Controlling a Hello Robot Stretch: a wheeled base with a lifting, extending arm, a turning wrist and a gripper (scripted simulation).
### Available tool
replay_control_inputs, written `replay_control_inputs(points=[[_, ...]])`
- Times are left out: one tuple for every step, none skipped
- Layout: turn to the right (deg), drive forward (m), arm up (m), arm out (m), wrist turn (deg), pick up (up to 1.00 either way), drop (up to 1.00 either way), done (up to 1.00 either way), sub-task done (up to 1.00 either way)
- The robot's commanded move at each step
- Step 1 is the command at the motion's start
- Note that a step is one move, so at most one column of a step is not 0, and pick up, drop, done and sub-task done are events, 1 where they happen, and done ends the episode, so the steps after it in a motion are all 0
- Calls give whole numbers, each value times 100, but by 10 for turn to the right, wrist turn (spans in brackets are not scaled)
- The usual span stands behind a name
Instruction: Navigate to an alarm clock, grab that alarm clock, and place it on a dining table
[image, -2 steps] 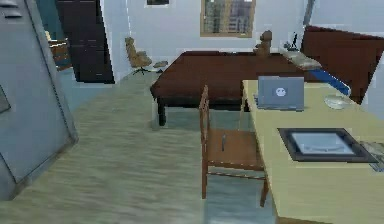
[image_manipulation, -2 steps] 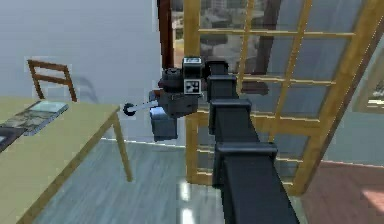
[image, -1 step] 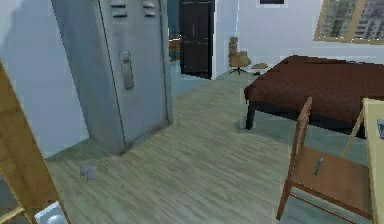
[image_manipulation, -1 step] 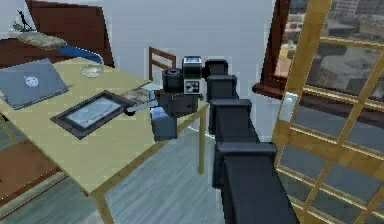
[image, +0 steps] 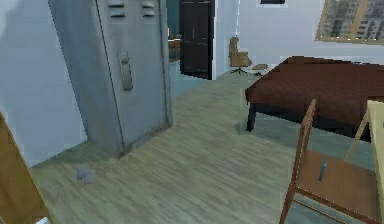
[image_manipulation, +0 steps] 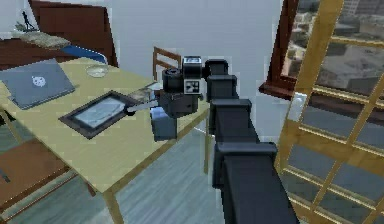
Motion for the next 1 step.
replay_control_inputs(points=[[0,100,0,0,0,0,0,0,0]])
